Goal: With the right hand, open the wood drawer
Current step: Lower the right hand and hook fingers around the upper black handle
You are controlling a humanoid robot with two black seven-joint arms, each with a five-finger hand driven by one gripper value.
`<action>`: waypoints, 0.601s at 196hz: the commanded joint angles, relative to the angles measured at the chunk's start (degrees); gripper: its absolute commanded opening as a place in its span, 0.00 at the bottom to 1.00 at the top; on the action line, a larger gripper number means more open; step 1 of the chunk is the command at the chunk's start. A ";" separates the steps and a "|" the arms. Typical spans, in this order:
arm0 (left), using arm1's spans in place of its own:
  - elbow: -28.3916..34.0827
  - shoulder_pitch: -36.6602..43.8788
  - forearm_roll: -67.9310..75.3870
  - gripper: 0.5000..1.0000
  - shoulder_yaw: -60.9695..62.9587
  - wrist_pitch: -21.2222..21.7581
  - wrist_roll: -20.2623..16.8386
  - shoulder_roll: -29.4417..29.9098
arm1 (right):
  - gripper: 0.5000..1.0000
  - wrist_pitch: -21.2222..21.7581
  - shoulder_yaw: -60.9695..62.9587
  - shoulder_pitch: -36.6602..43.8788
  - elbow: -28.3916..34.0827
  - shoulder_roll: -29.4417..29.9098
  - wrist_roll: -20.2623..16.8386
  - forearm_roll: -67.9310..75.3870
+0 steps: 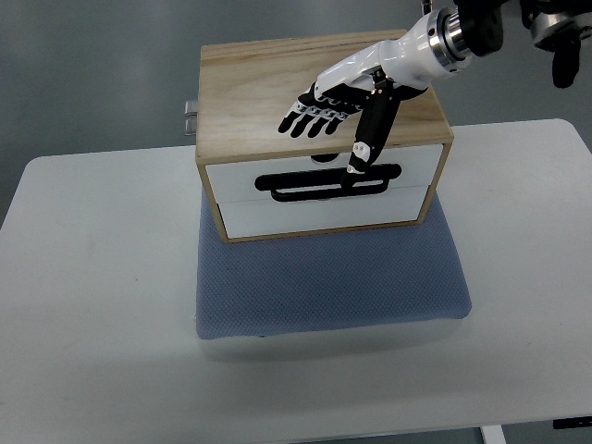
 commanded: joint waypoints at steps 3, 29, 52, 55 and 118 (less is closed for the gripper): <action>0.00 0.03 0.00 1.00 -0.04 -0.01 0.00 0.00 | 0.88 -0.20 0.00 -0.46 0.33 0.22 -1.05 0.09; 0.00 -0.05 0.00 1.00 -0.04 -0.01 0.00 0.00 | 0.88 -0.91 0.00 -0.81 2.17 0.31 -1.84 0.17; 0.00 -0.05 0.00 1.00 -0.04 -0.01 0.00 0.00 | 0.88 -2.58 0.00 -1.86 2.96 0.84 -2.19 0.17; 0.00 -0.05 0.00 1.00 0.05 -0.01 0.00 0.00 | 0.88 -3.01 0.00 -2.04 2.96 1.19 -2.19 0.17; 0.00 0.03 0.00 1.00 -0.03 -0.01 0.00 0.00 | 0.88 -6.00 0.00 -4.41 2.96 2.68 -2.37 0.17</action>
